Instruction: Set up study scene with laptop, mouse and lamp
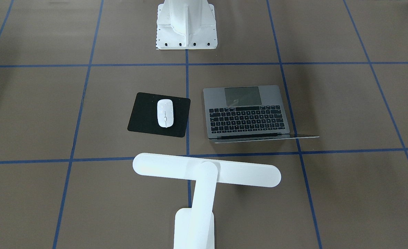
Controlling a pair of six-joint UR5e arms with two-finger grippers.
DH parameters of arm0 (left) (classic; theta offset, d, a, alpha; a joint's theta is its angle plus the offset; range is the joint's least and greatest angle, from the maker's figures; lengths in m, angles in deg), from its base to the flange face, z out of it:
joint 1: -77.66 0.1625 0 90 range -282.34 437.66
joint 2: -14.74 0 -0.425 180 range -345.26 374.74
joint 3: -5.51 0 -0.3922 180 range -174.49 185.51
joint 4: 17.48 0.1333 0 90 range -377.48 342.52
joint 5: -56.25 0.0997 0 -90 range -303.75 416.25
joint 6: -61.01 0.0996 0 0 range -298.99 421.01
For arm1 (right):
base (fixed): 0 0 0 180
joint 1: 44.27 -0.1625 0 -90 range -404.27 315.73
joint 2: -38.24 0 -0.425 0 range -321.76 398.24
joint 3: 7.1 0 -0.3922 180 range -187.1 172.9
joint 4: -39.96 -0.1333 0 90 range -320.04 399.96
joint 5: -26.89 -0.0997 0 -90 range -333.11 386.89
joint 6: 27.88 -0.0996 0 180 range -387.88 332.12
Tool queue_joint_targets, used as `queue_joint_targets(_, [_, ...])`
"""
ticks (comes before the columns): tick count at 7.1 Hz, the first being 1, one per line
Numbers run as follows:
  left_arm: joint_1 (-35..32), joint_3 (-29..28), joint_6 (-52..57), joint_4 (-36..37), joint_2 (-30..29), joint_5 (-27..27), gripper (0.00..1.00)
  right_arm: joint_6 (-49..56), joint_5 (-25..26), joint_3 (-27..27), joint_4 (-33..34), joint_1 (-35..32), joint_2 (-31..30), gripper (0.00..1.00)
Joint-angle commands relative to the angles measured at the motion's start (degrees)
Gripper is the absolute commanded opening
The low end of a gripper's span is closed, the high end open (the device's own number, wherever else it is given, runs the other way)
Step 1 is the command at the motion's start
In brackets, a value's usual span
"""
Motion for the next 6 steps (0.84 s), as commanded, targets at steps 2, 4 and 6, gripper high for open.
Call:
queue_joint_targets(2, [0.14, 2.41, -0.18, 1.13, 1.64, 1.88, 0.99, -0.6, -0.73, 0.28, -0.04, 0.0, -0.59, 1.0])
queue_joint_targets(4, [0.14, 4.09, -0.18, 1.22, 4.11, 1.53, 0.99, -0.51, -0.12, 0.02, -0.04, -0.52, -0.15, 1.0])
queue_joint_targets(6, [0.14, 4.0, -0.18, 1.22, 4.12, 1.53, 0.99, -0.51, 0.84, 0.72, 0.92, -2.29, 0.29, 1.0])
